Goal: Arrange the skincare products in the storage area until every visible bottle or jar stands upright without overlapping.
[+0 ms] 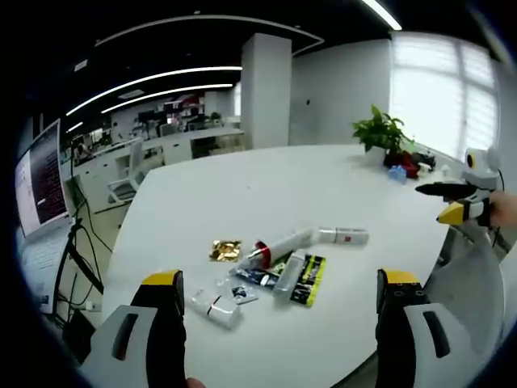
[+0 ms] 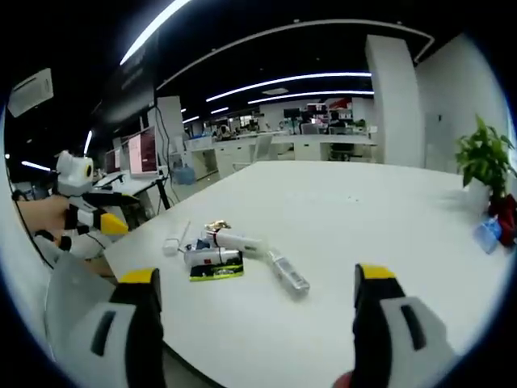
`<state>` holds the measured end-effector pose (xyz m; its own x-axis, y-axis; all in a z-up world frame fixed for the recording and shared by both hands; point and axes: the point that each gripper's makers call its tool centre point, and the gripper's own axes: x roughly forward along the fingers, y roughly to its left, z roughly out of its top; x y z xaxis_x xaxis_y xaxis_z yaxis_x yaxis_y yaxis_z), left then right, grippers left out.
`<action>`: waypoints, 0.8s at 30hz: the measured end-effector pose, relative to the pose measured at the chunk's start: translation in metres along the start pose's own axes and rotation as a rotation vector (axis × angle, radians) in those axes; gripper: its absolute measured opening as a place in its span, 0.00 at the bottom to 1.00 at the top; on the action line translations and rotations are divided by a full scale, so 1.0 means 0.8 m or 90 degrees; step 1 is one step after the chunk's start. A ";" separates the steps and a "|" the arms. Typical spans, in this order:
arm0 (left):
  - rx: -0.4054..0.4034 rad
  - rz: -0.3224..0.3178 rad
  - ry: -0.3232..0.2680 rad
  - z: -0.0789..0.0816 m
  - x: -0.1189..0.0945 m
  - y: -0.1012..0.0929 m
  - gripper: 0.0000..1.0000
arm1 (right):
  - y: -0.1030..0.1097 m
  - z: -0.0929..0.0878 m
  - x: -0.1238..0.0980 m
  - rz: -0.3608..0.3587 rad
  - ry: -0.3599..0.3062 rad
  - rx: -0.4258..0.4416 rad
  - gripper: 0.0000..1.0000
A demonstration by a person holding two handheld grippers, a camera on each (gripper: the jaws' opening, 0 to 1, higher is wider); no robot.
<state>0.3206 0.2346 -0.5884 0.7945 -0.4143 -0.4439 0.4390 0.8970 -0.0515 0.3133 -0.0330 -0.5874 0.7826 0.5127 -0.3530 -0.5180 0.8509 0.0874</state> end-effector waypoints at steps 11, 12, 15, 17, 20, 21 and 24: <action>-0.001 -0.003 0.003 -0.001 0.002 -0.002 0.97 | -0.001 -0.004 0.001 -0.001 0.006 0.004 1.00; -0.001 -0.003 0.002 -0.001 0.001 -0.002 0.97 | -0.001 -0.004 0.000 -0.001 0.006 0.004 1.00; -0.002 -0.002 0.001 0.000 0.001 -0.001 0.97 | -0.001 -0.004 0.000 -0.001 0.006 0.004 1.00; -0.001 -0.001 0.000 0.000 0.001 -0.001 0.97 | -0.001 -0.005 0.000 -0.001 0.007 0.004 1.00; -0.001 0.001 0.001 0.000 0.001 0.000 0.97 | -0.001 -0.005 0.001 -0.001 0.007 0.005 1.00; -0.001 0.001 0.001 0.000 0.001 0.000 0.97 | -0.001 -0.005 0.001 -0.001 0.007 0.005 1.00; -0.001 0.000 0.002 -0.001 0.001 0.000 0.97 | -0.001 -0.006 0.001 0.000 0.008 0.007 1.00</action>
<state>0.3206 0.2344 -0.5893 0.7933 -0.4130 -0.4472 0.4379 0.8975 -0.0522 0.3128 -0.0334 -0.5919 0.7787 0.5107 -0.3645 -0.5137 0.8525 0.0969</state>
